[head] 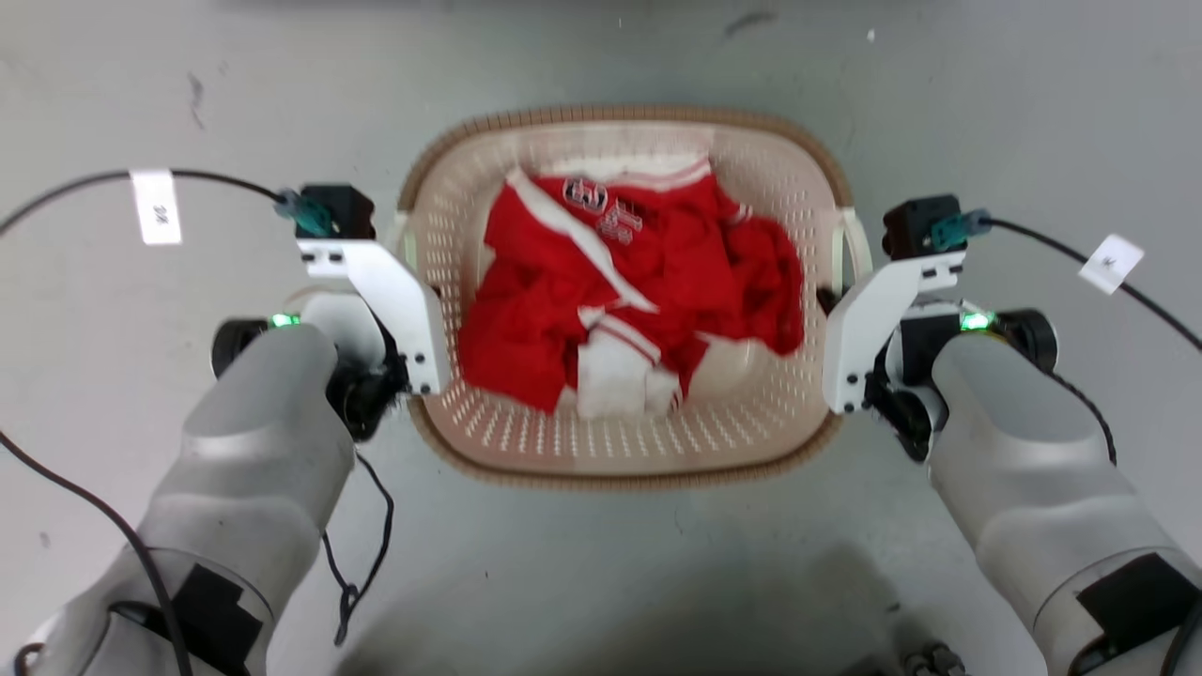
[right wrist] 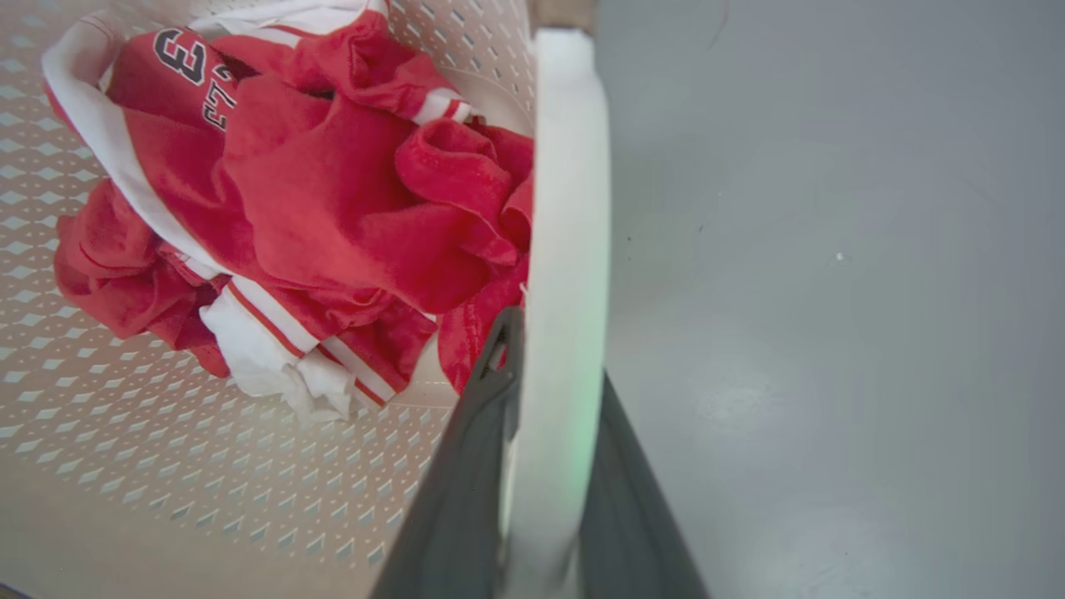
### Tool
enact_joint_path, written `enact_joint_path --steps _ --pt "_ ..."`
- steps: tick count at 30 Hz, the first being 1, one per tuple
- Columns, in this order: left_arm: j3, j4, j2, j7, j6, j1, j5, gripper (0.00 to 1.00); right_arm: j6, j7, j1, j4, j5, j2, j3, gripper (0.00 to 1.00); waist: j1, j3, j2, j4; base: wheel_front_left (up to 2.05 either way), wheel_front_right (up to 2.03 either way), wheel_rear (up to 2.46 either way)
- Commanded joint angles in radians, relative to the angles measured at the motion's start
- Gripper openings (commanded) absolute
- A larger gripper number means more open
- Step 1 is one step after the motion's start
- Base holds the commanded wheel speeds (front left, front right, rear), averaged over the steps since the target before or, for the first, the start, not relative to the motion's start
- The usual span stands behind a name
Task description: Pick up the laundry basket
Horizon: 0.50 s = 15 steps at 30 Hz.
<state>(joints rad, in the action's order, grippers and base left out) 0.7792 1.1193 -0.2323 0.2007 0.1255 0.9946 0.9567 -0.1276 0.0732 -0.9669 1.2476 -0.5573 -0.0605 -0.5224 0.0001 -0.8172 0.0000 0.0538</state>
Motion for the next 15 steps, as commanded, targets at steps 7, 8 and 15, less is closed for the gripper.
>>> enact_joint_path --steps 7,8,15 --pt "0.035 0.025 0.056 0.080 0.010 -0.043 0.066 0.00 -0.007 0.096 0.045 0.011 -0.039 0.021 -0.042 0.00 -0.0001 0.169 0.0000 -0.013 0.00 0.00 0.00" --pt "0.039 0.030 0.061 0.091 0.010 -0.050 0.074 0.00 -0.008 0.106 0.051 0.013 -0.044 0.021 -0.046 0.00 -0.0001 0.192 0.0000 -0.015 0.00 0.00 0.00" --pt "0.049 0.060 0.083 0.148 0.011 -0.081 0.116 0.00 -0.008 0.184 0.092 0.016 -0.078 0.023 -0.067 0.00 -0.0001 0.323 0.0000 -0.024 0.00 0.00 0.00"
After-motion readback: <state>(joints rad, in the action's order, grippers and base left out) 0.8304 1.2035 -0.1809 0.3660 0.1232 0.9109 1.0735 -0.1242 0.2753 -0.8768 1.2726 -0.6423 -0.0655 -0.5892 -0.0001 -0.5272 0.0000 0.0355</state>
